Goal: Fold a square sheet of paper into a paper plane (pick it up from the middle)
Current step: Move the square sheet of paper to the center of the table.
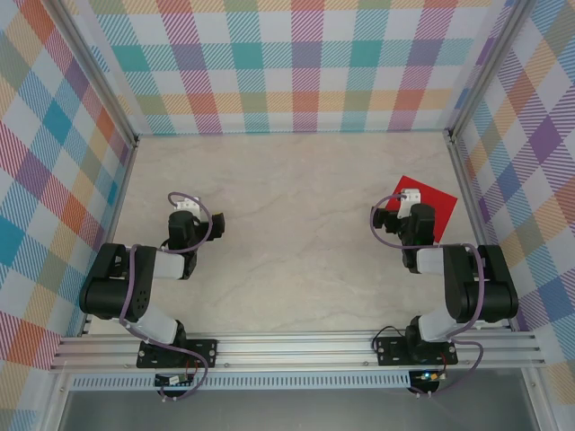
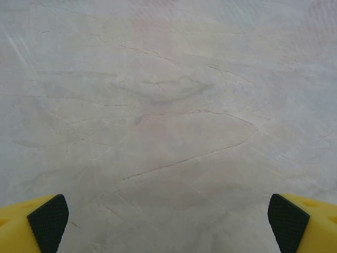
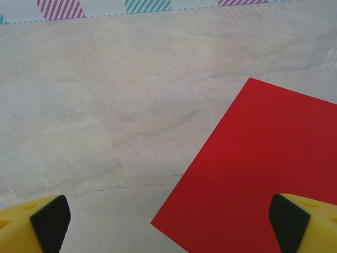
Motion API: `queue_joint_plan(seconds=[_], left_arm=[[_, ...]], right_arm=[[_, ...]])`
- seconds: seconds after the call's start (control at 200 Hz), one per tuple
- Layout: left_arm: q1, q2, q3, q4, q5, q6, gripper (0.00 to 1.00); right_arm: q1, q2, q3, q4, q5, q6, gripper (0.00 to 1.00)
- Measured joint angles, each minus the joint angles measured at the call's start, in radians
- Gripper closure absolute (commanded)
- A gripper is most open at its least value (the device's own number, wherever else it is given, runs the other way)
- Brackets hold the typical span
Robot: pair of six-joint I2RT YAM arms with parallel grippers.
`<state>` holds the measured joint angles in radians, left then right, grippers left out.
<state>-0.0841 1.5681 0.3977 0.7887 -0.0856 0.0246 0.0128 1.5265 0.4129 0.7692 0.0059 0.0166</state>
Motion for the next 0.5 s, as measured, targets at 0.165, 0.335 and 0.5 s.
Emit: queue_joint_plan(seconds=[0.165,0.335,0.5], left_arm=[[0.0,0.0,0.0,0.0,0.0,0.0,0.0],[0.0,0.0,0.003,0.0,0.0,0.003,0.0],[0.0,0.0,0.006,0.0,0.0,0.003,0.0]], right_arm=[[0.0,0.0,0.0,0.0,0.0,0.0,0.0],[0.0,0.0,0.0,0.0,0.0,0.0,0.0],[0.0,0.0,0.0,0.0,0.0,0.0,0.0]])
